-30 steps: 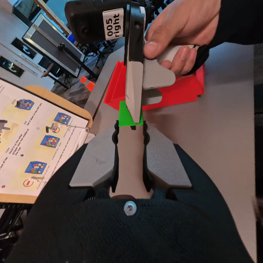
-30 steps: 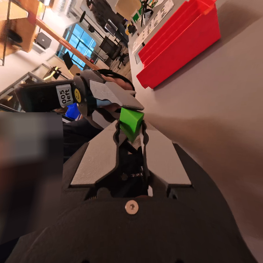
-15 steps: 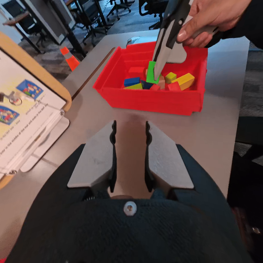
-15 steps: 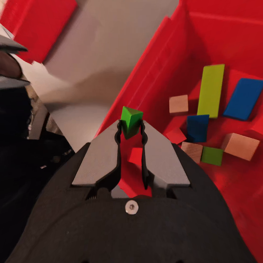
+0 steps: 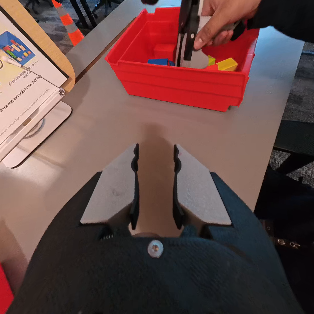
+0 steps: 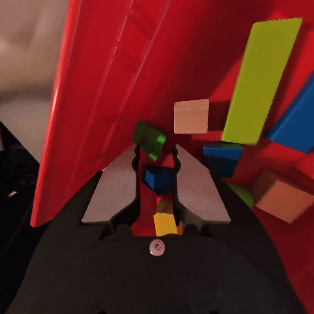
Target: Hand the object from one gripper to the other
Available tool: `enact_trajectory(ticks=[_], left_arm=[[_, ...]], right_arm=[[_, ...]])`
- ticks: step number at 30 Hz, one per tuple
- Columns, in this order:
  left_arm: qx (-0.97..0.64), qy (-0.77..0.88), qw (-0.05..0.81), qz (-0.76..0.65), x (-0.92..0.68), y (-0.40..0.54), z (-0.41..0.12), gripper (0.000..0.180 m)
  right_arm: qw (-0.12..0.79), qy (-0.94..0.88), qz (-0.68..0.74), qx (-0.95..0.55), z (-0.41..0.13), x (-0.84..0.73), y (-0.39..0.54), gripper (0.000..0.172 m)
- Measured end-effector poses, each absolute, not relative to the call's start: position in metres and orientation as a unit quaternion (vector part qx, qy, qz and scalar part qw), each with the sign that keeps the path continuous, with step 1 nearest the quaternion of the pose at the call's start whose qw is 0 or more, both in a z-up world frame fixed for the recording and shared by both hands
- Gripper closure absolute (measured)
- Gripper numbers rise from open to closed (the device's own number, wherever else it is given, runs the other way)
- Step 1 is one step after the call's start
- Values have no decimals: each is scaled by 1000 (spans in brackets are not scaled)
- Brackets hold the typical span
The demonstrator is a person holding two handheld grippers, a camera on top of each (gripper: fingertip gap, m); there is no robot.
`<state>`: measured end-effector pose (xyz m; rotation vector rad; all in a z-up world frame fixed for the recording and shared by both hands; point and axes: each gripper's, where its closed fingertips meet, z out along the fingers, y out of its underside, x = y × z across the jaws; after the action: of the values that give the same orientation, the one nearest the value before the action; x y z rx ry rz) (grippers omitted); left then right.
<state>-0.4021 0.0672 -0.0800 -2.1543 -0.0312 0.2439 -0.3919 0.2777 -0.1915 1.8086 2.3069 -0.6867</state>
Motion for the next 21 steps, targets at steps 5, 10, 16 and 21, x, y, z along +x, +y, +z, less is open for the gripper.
enact_trajectory(ticks=[5, 10, 16, 21], left_arm=[[-880, -16, 465, 94, -402, 65, -85, 144], [-878, -26, 468, 94, -402, 55, -87, 144], [-880, -45, 464, 86, -406, 39, -97, 144], [-880, -53, 466, 79, -405, 35, -102, 144]], right_arm=[[6, 780, -182, 599, -185, -389, 299, 136], [-61, 779, -211, 588, -151, -378, 306, 141], [-37, 804, -197, 560, -160, -333, 294, 158], [-41, 817, -125, 561, -189, -318, 306, 170]])
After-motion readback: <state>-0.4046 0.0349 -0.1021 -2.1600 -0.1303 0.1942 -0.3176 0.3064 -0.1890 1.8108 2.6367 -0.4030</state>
